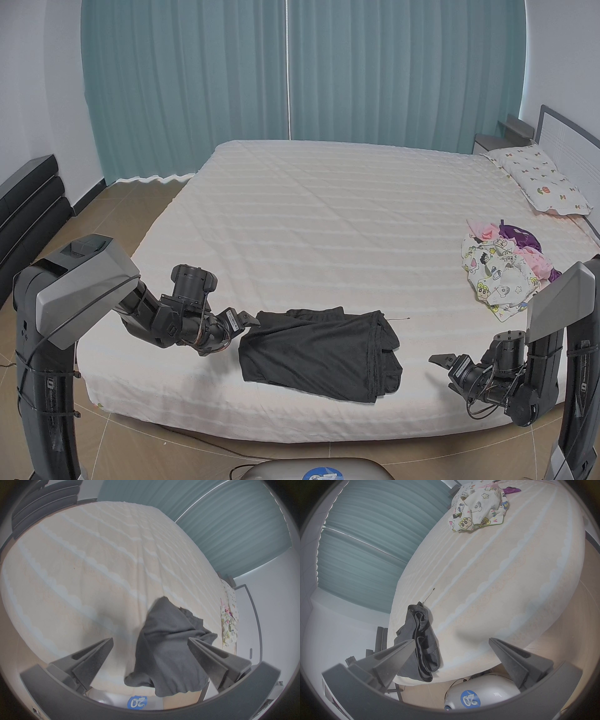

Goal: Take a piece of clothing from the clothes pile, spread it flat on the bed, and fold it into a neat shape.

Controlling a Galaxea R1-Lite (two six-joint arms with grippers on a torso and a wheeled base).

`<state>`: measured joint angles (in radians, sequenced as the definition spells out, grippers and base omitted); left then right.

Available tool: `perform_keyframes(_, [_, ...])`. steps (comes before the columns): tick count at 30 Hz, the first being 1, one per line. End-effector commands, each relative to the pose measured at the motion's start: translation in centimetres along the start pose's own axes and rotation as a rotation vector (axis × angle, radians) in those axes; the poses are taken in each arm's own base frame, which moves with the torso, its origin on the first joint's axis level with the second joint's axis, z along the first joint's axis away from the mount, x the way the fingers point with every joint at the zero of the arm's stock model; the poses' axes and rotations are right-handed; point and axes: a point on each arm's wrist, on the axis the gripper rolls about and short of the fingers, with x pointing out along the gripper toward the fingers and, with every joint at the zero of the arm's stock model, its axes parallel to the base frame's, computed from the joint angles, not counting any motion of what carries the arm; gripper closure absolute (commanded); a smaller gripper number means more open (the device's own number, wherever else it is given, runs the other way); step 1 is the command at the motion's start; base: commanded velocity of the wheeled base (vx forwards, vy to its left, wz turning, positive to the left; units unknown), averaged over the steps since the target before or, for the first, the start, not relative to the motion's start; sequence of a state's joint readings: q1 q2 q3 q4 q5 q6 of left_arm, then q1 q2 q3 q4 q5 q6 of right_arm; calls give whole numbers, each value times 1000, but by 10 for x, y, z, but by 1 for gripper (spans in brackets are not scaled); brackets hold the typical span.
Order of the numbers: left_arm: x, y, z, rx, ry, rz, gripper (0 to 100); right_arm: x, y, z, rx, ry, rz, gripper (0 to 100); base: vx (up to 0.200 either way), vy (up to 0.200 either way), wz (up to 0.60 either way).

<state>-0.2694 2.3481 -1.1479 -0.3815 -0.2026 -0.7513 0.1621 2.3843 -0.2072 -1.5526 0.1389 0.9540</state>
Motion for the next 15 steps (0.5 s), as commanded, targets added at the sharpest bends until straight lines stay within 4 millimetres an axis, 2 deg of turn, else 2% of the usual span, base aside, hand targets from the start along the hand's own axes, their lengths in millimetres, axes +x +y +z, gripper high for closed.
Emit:
perform_keyframes(1, [2,-8,7,9,-27,-29,0,0,2,1,-3,-10,16,0,0,0,0])
perform_keyframes(3, [2,-8,7,9,-27,-29,0,0,2,1,-3,-10,16,0,0,0,0])
perform_keyframes(4, [11,-15,16,0,-59,-57,0,1,2,1,-3,-11,17,0,0,0,0])
perform_keyframes(8, [27,-19,24,0,-77,-74,0,1,1,1,-3,-10,16,0,0,0,0])
perform_keyframes(12, [48,-18,20,15,-102,-44,0,1,1,0,-6,-7,13,0,0,0,0])
perform_keyframes(15, [56,-21,15,24,-113,-22,0,1,2,-1,-6,-5,15,0,0,0,0])
